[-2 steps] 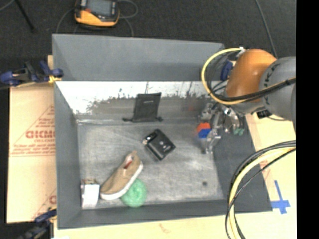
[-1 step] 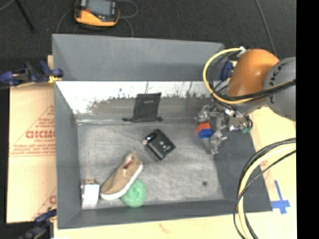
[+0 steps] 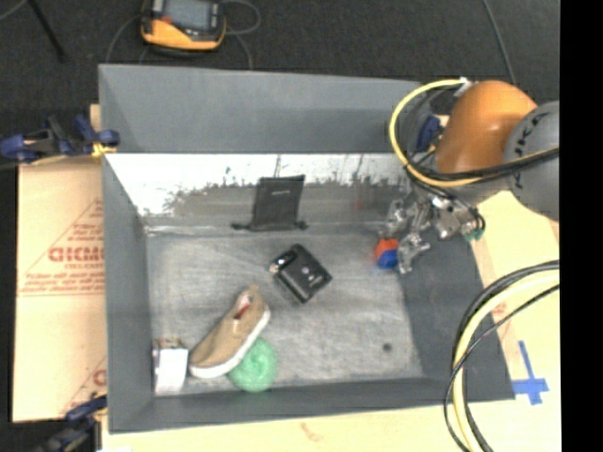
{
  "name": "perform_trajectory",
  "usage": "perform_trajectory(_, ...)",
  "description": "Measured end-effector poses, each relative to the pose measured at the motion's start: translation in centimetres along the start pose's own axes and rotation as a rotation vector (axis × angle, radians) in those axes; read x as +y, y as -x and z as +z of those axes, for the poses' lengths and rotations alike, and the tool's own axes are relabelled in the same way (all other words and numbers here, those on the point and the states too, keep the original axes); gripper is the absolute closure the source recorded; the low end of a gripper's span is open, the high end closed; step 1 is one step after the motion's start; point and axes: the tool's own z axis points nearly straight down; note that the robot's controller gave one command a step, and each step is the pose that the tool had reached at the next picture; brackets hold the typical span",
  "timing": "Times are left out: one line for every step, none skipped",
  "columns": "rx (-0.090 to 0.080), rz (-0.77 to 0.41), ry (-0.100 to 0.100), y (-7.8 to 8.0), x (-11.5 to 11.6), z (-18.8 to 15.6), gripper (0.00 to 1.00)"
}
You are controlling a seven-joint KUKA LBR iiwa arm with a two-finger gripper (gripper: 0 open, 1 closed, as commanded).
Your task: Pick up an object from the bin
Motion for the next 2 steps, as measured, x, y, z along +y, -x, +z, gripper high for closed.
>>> perform_trajectory(0.000, 0.000, 0.000, 0.0, 0.0, 0.0, 1.00)
perform_trajectory(-0.002, 0.063, -0.003, -1.0, 1.0, -16.6, 1.00)
